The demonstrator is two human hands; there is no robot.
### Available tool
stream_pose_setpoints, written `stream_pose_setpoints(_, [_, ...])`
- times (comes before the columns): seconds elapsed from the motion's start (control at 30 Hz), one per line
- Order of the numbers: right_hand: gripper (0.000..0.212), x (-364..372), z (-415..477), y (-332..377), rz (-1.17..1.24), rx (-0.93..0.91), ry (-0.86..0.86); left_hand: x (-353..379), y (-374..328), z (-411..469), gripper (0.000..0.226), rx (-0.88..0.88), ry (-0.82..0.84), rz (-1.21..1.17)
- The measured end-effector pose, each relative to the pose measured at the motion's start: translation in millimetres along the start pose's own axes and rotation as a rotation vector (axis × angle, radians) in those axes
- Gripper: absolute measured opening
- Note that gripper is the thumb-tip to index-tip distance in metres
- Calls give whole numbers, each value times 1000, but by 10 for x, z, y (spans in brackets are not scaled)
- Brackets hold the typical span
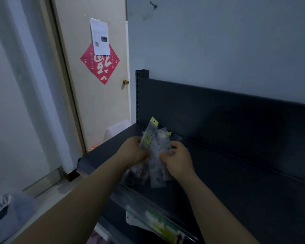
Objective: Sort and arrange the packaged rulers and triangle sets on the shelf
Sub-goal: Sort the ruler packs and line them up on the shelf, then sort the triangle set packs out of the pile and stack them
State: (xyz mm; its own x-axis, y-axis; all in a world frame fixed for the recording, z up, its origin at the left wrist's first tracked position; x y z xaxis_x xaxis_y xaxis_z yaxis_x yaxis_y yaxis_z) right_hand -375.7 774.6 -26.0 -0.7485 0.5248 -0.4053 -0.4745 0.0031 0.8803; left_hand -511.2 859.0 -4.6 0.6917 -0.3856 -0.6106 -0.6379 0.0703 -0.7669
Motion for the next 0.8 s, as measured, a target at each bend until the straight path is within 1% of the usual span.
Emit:
stream_pose_setpoints(0.1, [10, 53, 46, 13, -57, 44, -34, -8, -42, 173, 19, 79, 6, 126])
stream_pose_setpoints(0.13, [6, 73, 45, -9, -83, 72, -30, -1, -38, 219, 27, 102, 8, 163])
stream_pose_setpoints(0.17, [8, 92, 42, -25, -127, 94, -18, 0, -19, 258, 36, 118, 4, 201])
stream_pose_setpoints(0.23, [13, 123, 25, -65, -289, 108, 41, 2, 42, 333, 51, 160, -7, 264])
stream_pose_setpoints(0.27, [19, 128, 13, -94, -392, 115, 74, 5, 68, 353, 55, 184, -13, 299])
stream_pose_setpoints(0.3, [30, 123, -6, -110, -482, 123, 101, 10, 102, 371, 57, 198, -21, 337])
stream_pose_setpoints(0.33, [38, 108, -27, -112, -537, 128, 113, 13, 128, 375, 56, 208, -30, 381])
stream_pose_setpoints(0.37, [42, 87, -44, -107, -561, 126, 111, 18, 137, 371, 52, 224, -43, 436])
stream_pose_setpoints(0.47, [47, -19, -95, -36, -583, 57, 54, 29, 30, 243, 44, 349, -95, 553])
stream_pose_setpoints(0.53, [52, -115, -154, 34, -630, 4, 11, 57, -102, 89, 45, 455, -102, 539])
stream_pose_setpoints(0.63, [52, -305, -288, 149, -711, -56, -79, 144, -365, -187, 42, 635, -101, 462])
stream_pose_setpoints(0.73, [51, -555, -501, 228, -793, -69, -167, 335, -574, -398, 40, 760, -87, 432])
stream_pose_setpoints(0.8, [51, -732, -679, 248, -815, -52, -212, 494, -665, -517, 42, 803, -46, 412])
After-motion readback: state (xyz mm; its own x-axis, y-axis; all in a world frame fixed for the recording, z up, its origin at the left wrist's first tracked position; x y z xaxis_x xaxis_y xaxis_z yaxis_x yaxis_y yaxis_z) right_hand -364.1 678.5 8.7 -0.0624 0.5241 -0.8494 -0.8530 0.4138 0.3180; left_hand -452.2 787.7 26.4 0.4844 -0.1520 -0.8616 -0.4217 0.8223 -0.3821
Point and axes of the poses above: each hand's wrist, its own z-axis towards the middle knuckle, its own x-axis out of the palm, y = z × x, the point moved 9 cm from there along z, towards the middle knuckle, and after that the axes turned 13 degrees about -x, right-handed, at the moved point
